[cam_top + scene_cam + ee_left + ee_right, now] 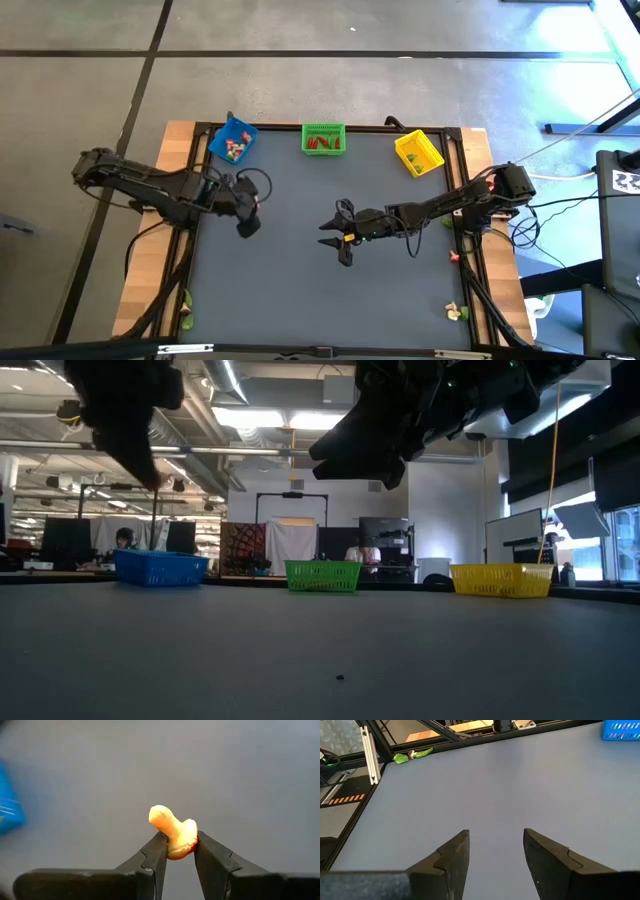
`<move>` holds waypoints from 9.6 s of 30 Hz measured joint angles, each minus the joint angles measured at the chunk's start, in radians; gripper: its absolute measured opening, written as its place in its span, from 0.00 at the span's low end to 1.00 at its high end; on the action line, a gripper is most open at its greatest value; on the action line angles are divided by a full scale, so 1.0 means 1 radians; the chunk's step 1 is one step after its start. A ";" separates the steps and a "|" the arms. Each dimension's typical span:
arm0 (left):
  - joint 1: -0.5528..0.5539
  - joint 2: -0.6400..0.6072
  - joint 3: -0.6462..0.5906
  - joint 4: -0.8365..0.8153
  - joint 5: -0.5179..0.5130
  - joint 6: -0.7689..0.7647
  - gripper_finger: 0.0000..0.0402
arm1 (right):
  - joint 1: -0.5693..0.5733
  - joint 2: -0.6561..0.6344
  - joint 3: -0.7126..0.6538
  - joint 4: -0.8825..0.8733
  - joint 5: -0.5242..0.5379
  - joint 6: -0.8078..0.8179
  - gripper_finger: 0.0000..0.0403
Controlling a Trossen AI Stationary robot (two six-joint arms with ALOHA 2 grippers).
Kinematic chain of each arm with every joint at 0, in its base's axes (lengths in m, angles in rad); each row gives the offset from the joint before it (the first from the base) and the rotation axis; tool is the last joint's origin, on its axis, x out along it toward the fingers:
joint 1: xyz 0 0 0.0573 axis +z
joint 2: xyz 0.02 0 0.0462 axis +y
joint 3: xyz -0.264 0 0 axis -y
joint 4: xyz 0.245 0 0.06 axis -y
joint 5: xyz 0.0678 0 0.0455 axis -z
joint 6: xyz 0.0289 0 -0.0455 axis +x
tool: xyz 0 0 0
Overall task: Sort produce into baskets
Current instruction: Put the red mushroom into the blue bin, then put the green chili pepper into the green bin
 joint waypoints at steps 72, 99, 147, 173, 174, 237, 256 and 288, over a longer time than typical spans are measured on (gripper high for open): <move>0.841 0.002 0.000 0.112 -0.170 0.447 0.47 | 0.000 0.000 0.000 0.000 0.001 -0.004 0.46; 0.317 0.002 0.000 0.173 0.001 0.286 0.45 | 0.000 0.000 0.000 0.000 0.001 -0.004 0.46; -0.649 0.132 0.001 0.177 0.188 -0.171 0.45 | 0.000 0.000 0.000 -0.002 0.001 -0.003 0.46; -0.928 0.479 0.001 0.124 0.555 0.017 0.45 | 0.000 0.000 0.000 -0.009 0.001 -0.003 0.46; -0.936 0.481 0.000 0.114 0.556 0.024 0.45 | 0.000 0.000 0.000 -0.011 0.001 -0.003 0.46; -0.807 0.238 0.001 0.121 0.063 -0.242 0.14 | 0.000 0.000 0.000 -0.014 -0.007 -0.001 0.46; -0.535 0.148 0.001 0.505 -0.442 -0.068 0.15 | 0.000 0.005 -0.001 0.164 -0.028 0.013 0.75; -0.305 0.376 0.001 1.222 -0.427 0.282 0.15 | 0.000 0.068 -0.001 0.387 -0.027 -0.013 0.68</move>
